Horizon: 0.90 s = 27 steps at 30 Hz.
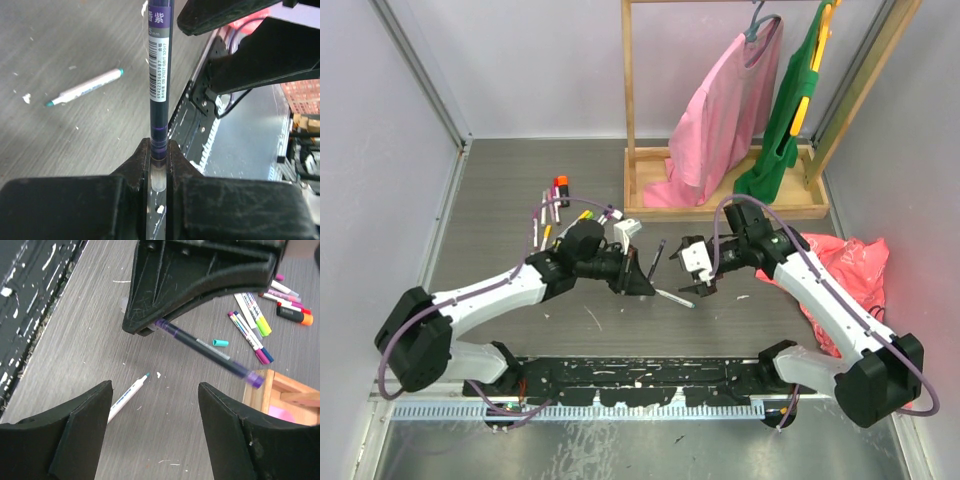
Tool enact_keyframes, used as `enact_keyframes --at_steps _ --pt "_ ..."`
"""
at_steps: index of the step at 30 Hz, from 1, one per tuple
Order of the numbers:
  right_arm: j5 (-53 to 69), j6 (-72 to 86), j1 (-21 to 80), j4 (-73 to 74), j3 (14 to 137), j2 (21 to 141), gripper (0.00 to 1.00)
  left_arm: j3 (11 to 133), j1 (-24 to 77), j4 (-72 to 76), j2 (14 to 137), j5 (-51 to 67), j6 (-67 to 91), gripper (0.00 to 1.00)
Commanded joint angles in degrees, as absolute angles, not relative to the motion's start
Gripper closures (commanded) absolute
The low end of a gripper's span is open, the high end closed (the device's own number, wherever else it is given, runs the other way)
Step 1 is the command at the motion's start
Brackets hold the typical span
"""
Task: Open the pen caps
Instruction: Pick up the pen from the center of the board.
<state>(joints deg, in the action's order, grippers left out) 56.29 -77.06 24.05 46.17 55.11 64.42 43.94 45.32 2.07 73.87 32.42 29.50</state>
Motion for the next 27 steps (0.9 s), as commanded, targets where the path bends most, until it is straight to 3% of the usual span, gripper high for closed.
enact_keyframes --at_steps 1,14,21,27 --pt "52.12 -84.78 27.07 46.17 54.26 63.66 0.26 47.71 45.15 -3.06 77.34 41.51 26.69 1.00" --pt "41.55 -81.06 37.49 38.00 50.52 64.01 0.42 51.86 45.56 -7.38 86.18 47.91 25.84 1.00" --pt "35.53 -81.09 41.46 34.80 48.38 64.32 0.46 53.65 47.15 -9.11 88.78 50.45 24.14 1.00" --pt "27.70 -83.22 47.00 33.41 46.28 64.46 0.56 55.55 47.81 -12.95 90.78 51.58 21.47 1.00"
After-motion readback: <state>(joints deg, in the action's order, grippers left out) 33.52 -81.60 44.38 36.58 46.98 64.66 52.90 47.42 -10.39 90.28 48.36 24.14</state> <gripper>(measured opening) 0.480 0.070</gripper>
